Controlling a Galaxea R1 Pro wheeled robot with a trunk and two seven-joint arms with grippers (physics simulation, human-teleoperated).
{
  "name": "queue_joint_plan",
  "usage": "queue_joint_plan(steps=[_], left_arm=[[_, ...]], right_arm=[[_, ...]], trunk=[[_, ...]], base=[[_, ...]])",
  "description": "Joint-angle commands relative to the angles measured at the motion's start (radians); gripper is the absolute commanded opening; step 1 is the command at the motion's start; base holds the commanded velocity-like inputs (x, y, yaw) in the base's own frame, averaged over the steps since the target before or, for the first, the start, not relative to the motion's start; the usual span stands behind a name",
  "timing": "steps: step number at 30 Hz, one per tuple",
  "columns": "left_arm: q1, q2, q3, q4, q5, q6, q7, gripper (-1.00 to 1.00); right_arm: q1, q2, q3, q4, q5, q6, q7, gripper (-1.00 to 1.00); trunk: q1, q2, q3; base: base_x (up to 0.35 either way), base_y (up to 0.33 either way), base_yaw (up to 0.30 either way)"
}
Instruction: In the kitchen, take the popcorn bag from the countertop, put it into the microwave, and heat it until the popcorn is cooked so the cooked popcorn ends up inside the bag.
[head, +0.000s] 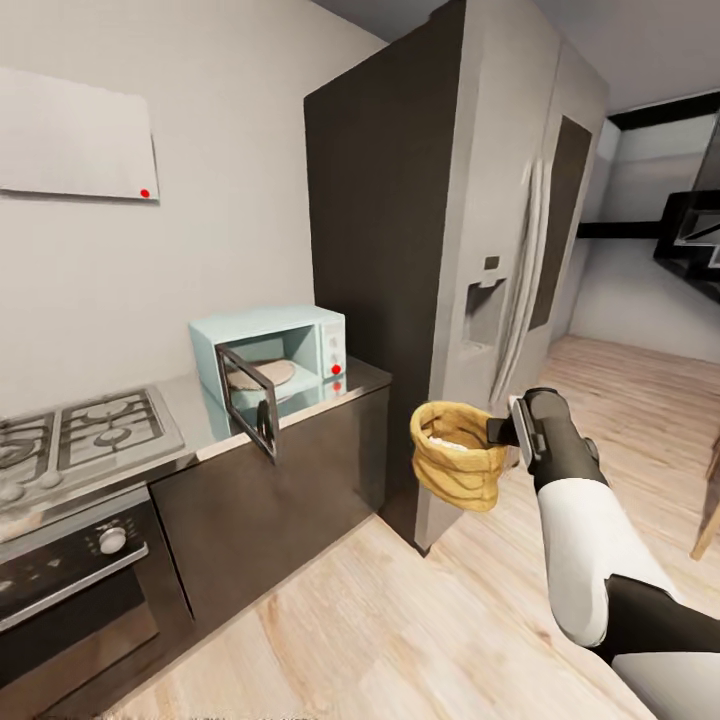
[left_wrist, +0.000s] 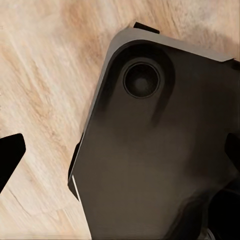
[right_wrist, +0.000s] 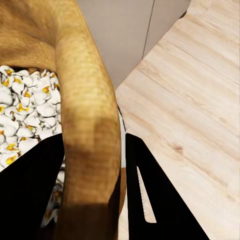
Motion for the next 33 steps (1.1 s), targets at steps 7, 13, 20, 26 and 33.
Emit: queue_joint_plan(steps=[7, 13, 20, 26, 33], left_arm=[[0.000, -0.002, 0.001, -0.005, 0.003, -0.003, 0.009, 1.00], [0.000, -0.003, 0.001, -0.003, 0.003, -0.013, 0.009, 1.00], [0.000, -0.003, 0.001, 0.000, 0.005, -0.023, 0.008, 1.00], [0.000, -0.001, 0.001, 0.000, 0.005, -0.023, 0.008, 1.00], [0.000, -0.001, 0.001, 0.000, 0.005, -0.023, 0.009, 1.00]], right_arm=[[-0.001, 0.003, 0.003, 0.000, 0.004, 0.003, 0.002, -1.00], [-0.001, 0.003, 0.003, 0.000, 0.004, 0.003, 0.002, -1.00], [-0.001, 0.002, 0.003, 0.000, 0.004, 0.003, 0.002, -1.00], [-0.001, 0.001, 0.003, 0.000, 0.004, 0.003, 0.002, -1.00], [-0.001, 0.001, 0.003, 0.000, 0.004, 0.003, 0.002, -1.00]], trunk=[[0.000, -0.001, -0.001], [0.000, -0.001, -0.001], [0.000, -0.001, -0.001], [0.000, -0.001, -0.001], [0.000, -0.001, -0.001]], base=[[0.000, 0.000, 0.268], [0.000, -0.004, 0.268], [0.000, -0.236, 0.268], [0.000, -0.148, 0.268], [0.000, -0.002, 0.268]])
